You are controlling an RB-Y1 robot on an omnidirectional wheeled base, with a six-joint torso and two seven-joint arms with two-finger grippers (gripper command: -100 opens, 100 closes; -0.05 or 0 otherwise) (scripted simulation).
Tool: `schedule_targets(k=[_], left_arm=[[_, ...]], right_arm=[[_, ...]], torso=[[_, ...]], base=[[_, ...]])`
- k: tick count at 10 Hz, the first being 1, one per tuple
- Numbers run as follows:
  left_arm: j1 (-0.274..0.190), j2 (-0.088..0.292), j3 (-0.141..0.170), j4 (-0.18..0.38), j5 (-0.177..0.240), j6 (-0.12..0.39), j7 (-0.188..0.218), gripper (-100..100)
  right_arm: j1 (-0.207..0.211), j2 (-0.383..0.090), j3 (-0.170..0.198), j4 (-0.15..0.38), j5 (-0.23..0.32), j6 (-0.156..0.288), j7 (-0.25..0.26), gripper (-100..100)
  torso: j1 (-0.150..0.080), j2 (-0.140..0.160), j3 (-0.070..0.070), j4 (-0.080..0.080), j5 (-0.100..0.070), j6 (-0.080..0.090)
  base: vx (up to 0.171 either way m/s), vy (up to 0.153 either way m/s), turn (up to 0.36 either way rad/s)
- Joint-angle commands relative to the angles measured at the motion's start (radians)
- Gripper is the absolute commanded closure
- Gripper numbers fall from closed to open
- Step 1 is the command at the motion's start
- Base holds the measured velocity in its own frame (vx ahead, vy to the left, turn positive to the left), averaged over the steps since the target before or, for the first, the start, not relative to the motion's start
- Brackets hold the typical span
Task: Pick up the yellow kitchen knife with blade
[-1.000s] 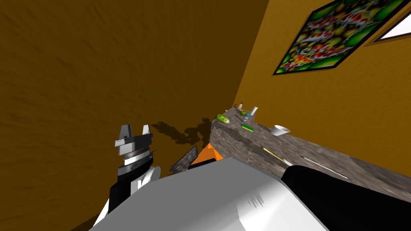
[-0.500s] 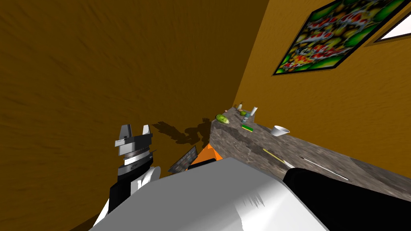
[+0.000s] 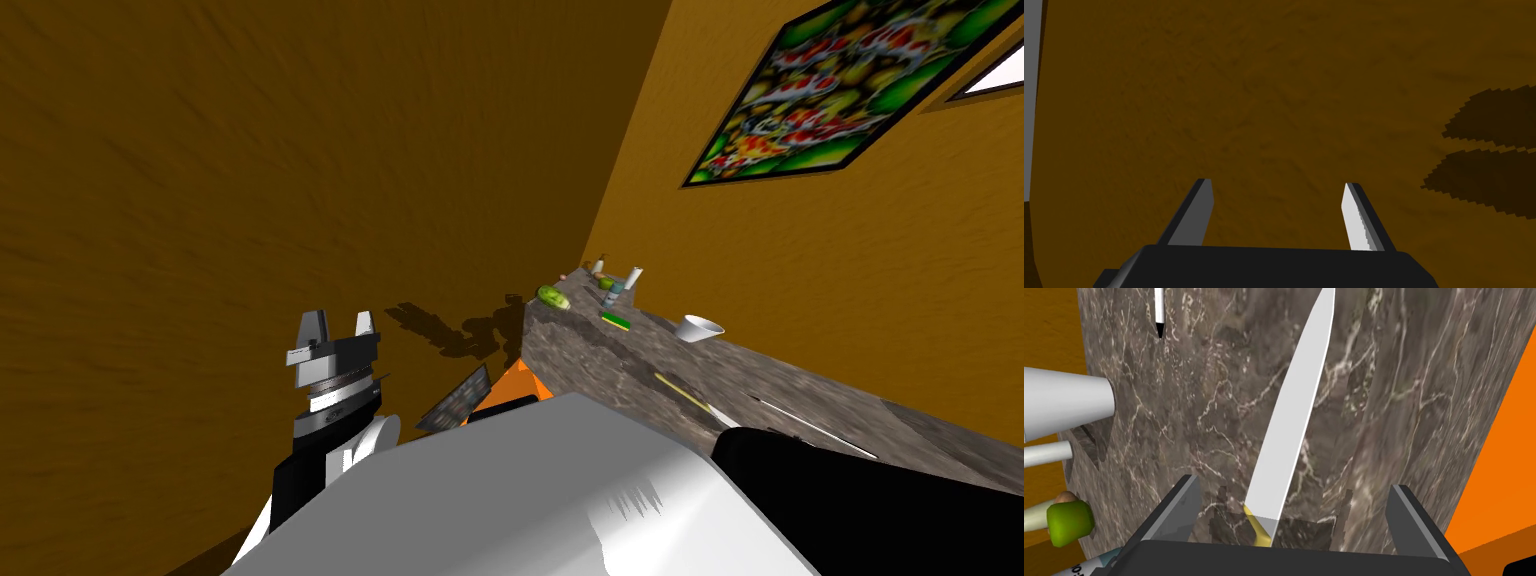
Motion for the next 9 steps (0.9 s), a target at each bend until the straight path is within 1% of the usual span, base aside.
schedule_targets(k=[1, 5, 9], left_arm=[[0.000, 0.000, 0.000, 0.000, 0.000, 0.000, 0.000, 0], [0.000, 0.000, 0.000, 0.000, 0.000, 0.000, 0.000, 0], [0.000, 0.000, 0.000, 0.000, 0.000, 0.000, 0.000, 0]], right_arm=[[0.039, -0.021, -0.006, -0.019, 0.004, -0.010, -0.003, -100], [0.134, -0.067, -0.020, -0.074, 0.008, -0.030, -0.008, -100], [0.223, -0.107, -0.027, -0.137, -0.005, -0.059, -0.012, -100]], torso=[[0.000, 0.000, 0.000, 0.000, 0.000, 0.000], [-0.001, 0.000, 0.000, 0.000, 0.000, 0.000], [-0.002, -0.001, -0.001, 0.000, -0.001, 0.000]], base=[[0.003, -0.039, 0.022], [0.008, -0.041, 0.035], [0.010, -0.058, 0.073]])
